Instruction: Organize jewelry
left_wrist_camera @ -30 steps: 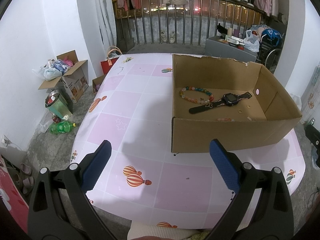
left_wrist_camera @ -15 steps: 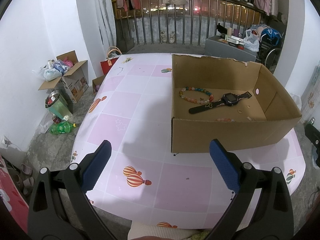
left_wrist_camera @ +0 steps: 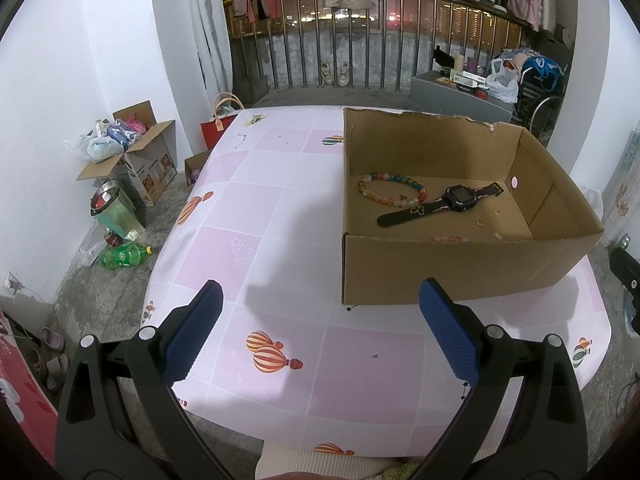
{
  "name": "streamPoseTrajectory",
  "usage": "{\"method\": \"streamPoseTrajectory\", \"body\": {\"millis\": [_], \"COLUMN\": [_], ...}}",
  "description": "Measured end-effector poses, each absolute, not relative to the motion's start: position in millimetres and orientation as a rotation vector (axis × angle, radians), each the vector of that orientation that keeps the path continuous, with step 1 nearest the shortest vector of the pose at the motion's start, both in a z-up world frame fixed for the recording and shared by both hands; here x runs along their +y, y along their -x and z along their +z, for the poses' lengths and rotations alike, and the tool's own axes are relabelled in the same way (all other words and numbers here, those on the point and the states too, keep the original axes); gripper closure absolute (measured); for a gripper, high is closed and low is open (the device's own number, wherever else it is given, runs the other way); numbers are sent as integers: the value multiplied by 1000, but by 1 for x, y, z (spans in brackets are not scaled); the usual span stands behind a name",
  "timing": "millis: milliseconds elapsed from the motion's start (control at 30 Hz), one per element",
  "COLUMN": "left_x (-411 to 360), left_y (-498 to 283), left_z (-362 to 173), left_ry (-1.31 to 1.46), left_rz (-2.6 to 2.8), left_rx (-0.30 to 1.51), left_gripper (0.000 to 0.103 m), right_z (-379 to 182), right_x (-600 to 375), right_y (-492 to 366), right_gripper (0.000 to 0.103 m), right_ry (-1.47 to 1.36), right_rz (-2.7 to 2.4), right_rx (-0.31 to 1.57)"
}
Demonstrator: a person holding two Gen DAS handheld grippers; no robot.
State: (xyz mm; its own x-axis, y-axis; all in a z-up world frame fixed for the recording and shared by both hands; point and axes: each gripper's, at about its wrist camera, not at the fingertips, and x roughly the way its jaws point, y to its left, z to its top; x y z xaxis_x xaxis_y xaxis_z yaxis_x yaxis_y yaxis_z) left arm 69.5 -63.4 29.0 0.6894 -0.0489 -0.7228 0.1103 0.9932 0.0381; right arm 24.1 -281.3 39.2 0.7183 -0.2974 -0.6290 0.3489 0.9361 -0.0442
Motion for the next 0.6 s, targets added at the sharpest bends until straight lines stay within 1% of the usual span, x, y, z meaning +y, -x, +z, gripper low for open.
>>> {"method": "streamPoseTrajectory", "body": {"millis": [600], "left_x": [-61], "left_y": [-67], "left_z": [27], "left_ry": [-83], "left_rz": [-90], "left_rx": [810], "left_gripper": [8], "right_z": [39], "right_x": [-283], "right_y": [-25], "right_gripper": [6], "right_ry": [-80], "right_rz": [-356], "right_rx": [684]}}
